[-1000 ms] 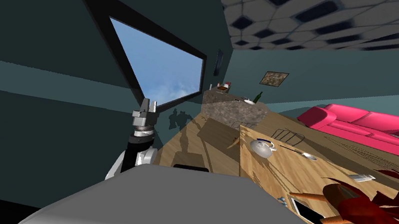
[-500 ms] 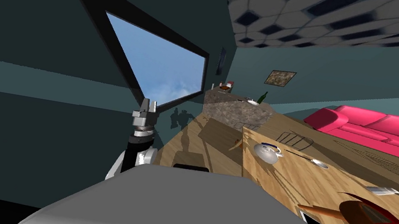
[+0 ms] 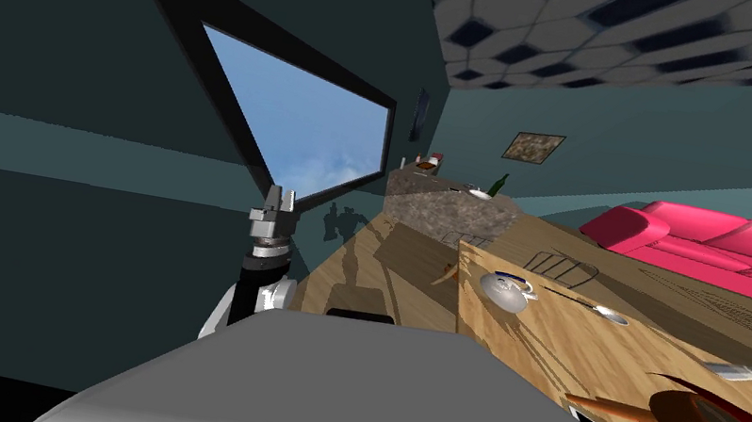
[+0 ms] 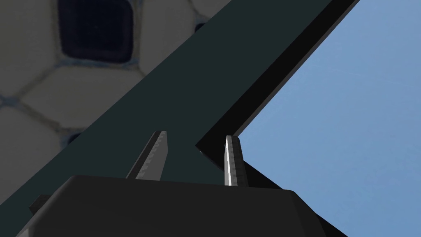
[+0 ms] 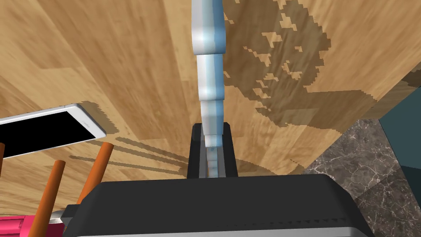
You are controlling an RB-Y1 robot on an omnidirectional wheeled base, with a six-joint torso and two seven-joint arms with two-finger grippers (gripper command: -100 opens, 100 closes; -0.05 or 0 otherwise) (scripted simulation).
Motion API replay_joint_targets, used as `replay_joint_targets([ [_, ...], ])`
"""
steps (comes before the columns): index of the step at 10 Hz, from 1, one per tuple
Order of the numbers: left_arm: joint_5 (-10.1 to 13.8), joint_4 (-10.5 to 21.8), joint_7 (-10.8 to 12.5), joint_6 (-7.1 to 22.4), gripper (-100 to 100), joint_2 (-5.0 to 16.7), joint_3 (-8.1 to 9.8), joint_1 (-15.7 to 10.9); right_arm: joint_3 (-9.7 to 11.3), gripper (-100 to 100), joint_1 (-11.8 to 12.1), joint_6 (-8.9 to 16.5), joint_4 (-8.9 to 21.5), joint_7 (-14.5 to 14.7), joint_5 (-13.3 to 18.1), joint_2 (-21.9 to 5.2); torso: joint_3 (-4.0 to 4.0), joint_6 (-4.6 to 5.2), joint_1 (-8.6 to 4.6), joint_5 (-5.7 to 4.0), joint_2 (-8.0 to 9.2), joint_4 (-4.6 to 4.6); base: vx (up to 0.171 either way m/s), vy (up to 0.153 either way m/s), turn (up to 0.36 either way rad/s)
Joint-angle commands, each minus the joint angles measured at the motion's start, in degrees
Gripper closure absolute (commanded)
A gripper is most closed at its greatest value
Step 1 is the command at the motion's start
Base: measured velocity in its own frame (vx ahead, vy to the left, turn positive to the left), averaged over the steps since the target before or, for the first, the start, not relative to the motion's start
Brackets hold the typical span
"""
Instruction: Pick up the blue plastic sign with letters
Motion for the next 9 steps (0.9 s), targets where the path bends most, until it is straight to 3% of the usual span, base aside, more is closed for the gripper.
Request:
replay_joint_targets([
  [1, 0.0, 0.0, 0.0, 0.0, 0, 0.0, 0.00, 0.0, 0.0, 100, 0.0, 0.0, 0.0, 0.0, 0.0, 0.0, 0.00, 0.00, 0.00, 0.00, 0.00, 0.00, 0.000, 0.000, 0.000],
  [3, 0.0, 0.0, 0.0, 0.0, 0, 0.0, 0.00, 0.0, 0.0, 100, 0.0, 0.0, 0.0, 0.0, 0.0, 0.0, 0.01, 0.02, -0.02, 0.00, 0.02, 0.00, 0.000, 0.000, 0.000],
  [4, 0.0, 0.0, 0.0, 0.0, 0, 0.0, 0.00, 0.0, 0.0, 0, 0.0, 0.0, 0.0, 0.0, 0.0, 0.0, 0.01, 0.01, -0.02, 0.00, 0.02, 0.01, 0.000, 0.000, 0.000],
  [5, 0.0, 0.0, 0.0, 0.0, 0, 0.0, 0.00, 0.0, -0.9, 100, 1.4, 0.0, -1.6, -0.9, 0.2, -1.1, 0.02, 0.01, -0.02, 0.00, 0.02, 0.01, -0.002, 0.018, -0.094],
  [8, 0.0, 0.0, 0.0, 0.0, 0, 0.0, 0.00, 0.0, -1.4, 100, 2.1, -0.2, -2.2, -1.3, 0.3, -1.9, 0.02, 0.05, 0.17, 0.08, 0.06, -0.01, -0.008, 0.026, -0.043],
  [9, 0.0, 0.0, 0.0, 0.0, 0, 0.0, 0.00, 0.0, -1.5, 0, 2.2, -0.2, -2.3, -1.5, 0.3, -1.9, 0.01, 0.04, 0.12, 0.06, 0.04, -0.01, 0.000, 0.000, 0.000],
])
